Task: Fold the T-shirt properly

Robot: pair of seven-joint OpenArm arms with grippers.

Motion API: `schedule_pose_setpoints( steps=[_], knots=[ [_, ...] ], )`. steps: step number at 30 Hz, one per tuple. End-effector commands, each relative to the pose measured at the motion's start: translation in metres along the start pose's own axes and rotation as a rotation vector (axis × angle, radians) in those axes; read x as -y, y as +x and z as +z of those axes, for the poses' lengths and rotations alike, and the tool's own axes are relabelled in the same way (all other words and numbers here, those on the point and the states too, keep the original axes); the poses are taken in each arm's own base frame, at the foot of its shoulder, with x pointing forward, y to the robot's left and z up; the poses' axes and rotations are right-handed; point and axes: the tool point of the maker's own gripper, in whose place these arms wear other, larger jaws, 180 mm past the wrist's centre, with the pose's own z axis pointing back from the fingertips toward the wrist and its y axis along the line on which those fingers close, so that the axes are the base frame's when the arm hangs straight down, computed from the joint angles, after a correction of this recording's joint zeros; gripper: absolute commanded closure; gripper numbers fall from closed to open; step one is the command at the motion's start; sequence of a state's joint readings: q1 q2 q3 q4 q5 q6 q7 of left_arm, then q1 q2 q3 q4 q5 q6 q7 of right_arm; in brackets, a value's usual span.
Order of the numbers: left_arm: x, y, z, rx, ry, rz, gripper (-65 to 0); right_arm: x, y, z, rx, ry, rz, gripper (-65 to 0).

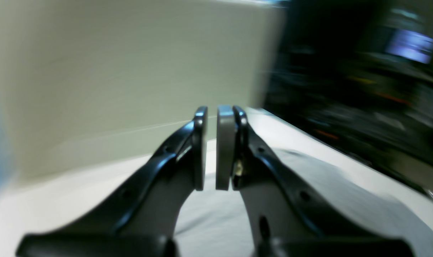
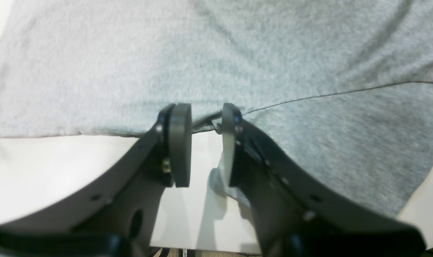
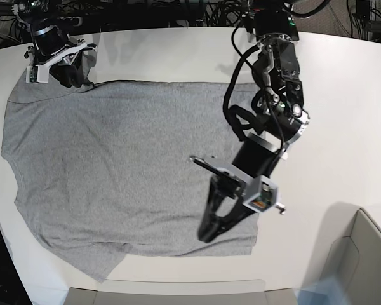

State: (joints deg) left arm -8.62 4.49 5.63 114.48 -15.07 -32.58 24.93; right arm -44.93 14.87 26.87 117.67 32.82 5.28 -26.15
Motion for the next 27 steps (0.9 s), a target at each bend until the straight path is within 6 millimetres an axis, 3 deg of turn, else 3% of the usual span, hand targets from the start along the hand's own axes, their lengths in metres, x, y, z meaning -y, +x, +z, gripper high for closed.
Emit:
schedule_pose_setpoints(
  steps=[1, 3, 7, 13, 16, 18, 25, 27],
  knots=[
    [0.012, 0.018, -0.005, 0.056, -0.038, 0.002, -6.3, -0.002, 0.011, 0.003, 0.039, 0.014, 0.021, -15.6],
    [0.03, 0.016, -0.007, 0.029, -0.095, 0.004, -6.4, 0.002, 0.013, 0.005, 0.041, 0.005, 0.028, -15.6],
    [0.043, 0.008, -0.008, -0.008, -0.127, 0.004, -6.4, 0.013, 0.023, 0.009, 0.067, -0.008, -0.002, -15.6],
    [0.044, 0.001, -0.005, -0.032, -0.125, 0.012, -7.1, 0.034, 0.048, 0.023, 0.133, -0.013, -0.097, -15.6],
    [0.041, 0.0, -0.005, -0.035, -0.114, 0.014, -8.4, 0.036, 0.049, 0.024, 0.133, -0.018, -0.087, -15.6],
    [0.028, 0.001, -0.005, -0.031, -0.047, 0.042, -8.4, 0.036, 0.048, 0.024, 0.133, -0.021, -0.087, -15.6],
    [-0.053, -0.002, 0.012, 0.008, 0.323, 0.175, -8.4, 0.031, 0.041, 0.023, 0.114, -0.008, -0.097, -15.6],
    [-0.063, -0.003, 0.016, 0.014, 0.381, 0.2, -8.4, 0.031, 0.04, 0.023, 0.11, -0.007, -0.096, -15.6]
  ],
)
